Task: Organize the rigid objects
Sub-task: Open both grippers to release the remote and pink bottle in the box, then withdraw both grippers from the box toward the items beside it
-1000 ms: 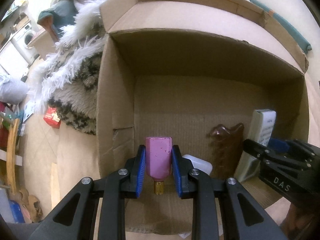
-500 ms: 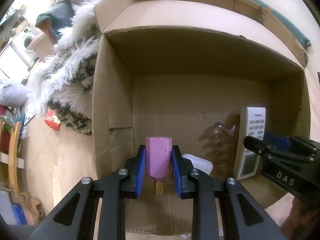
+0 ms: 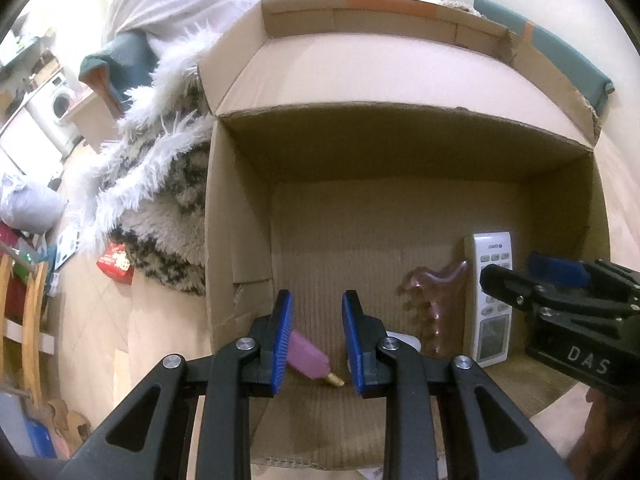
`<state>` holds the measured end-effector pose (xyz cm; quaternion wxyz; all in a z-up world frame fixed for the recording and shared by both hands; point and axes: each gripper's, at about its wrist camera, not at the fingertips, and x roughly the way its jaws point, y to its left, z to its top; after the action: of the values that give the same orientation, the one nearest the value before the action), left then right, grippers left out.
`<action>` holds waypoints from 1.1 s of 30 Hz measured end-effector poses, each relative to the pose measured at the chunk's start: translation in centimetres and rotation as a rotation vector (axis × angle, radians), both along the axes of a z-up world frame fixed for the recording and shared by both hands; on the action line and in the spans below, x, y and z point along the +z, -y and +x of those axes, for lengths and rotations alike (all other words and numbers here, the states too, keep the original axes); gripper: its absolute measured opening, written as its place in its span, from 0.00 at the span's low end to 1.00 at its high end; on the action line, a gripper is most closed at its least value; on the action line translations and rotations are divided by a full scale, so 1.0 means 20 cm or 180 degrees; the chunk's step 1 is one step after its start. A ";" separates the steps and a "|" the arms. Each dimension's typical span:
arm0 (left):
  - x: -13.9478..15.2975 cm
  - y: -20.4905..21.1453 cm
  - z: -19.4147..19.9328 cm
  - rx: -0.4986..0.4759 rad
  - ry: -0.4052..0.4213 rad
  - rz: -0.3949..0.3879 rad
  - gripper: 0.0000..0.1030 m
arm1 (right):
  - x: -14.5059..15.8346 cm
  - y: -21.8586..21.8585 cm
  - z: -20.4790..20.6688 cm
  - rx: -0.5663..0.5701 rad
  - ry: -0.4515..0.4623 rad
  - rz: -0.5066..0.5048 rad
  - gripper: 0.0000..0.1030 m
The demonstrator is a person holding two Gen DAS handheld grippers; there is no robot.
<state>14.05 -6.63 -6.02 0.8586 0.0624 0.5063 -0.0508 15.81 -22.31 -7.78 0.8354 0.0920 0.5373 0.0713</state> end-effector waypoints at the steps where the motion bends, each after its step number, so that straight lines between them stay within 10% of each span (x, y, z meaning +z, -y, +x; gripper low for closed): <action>1: 0.00 0.00 0.00 0.0006 -0.0001 -0.0004 0.22 | 0.01 0.00 0.00 -0.0001 0.0025 0.0018 0.64; 8: 0.01 0.00 0.01 0.0028 -0.0034 -0.0010 0.24 | 0.06 0.02 -0.02 -0.0060 0.0157 0.0166 0.81; 25: 0.07 -0.02 -0.02 0.0042 -0.0035 -0.0181 0.59 | 0.11 0.00 -0.07 -0.0030 0.0270 0.0184 0.81; 33: 0.11 -0.09 -0.06 0.0269 -0.0230 -0.0322 0.60 | 0.27 0.10 -0.36 -0.0058 0.0355 0.0237 0.81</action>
<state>12.92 -4.79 -3.77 0.8432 -0.0043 0.5359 -0.0421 8.69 -24.26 -2.34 0.8606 0.1237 0.4860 0.0886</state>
